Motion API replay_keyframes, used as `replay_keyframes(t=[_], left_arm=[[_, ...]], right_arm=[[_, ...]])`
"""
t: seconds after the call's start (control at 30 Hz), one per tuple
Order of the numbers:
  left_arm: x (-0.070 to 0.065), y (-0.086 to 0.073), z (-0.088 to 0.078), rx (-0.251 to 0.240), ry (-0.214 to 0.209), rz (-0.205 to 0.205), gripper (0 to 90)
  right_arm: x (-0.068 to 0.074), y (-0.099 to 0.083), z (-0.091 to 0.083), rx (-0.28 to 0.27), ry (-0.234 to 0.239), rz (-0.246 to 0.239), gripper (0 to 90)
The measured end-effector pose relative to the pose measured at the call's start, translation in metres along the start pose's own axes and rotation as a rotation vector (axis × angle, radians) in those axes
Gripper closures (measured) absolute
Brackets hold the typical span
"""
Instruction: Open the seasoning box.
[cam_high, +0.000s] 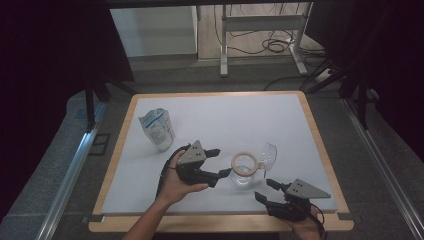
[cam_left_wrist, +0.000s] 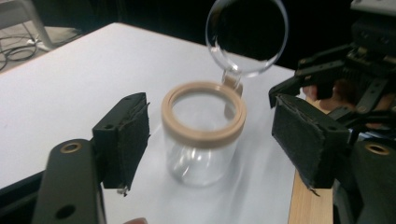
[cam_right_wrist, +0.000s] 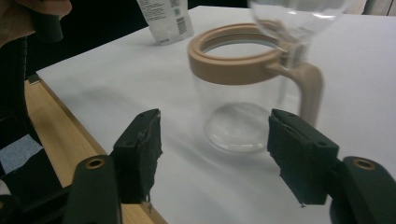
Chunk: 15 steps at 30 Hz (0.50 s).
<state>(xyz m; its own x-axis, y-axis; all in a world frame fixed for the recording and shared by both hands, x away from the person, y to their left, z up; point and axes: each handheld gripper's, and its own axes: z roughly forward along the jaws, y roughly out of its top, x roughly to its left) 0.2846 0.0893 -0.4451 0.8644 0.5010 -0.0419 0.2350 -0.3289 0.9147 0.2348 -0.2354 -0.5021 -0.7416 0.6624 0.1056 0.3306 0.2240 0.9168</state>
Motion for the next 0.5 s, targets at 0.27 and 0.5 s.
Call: replay_keyframes(t=[0.27, 0.5], left_arm=[[0.005, -0.034, -0.022, 0.009, 0.068, -0.029, 21.8], [0.013, -0.061, -0.041, 0.034, 0.129, -0.054, 21.7]], right_arm=[[0.022, 0.001, 0.015, 0.005, 0.055, -0.032, 32.6], [0.033, 0.000, 0.026, 0.019, 0.082, -0.041, 32.1]])
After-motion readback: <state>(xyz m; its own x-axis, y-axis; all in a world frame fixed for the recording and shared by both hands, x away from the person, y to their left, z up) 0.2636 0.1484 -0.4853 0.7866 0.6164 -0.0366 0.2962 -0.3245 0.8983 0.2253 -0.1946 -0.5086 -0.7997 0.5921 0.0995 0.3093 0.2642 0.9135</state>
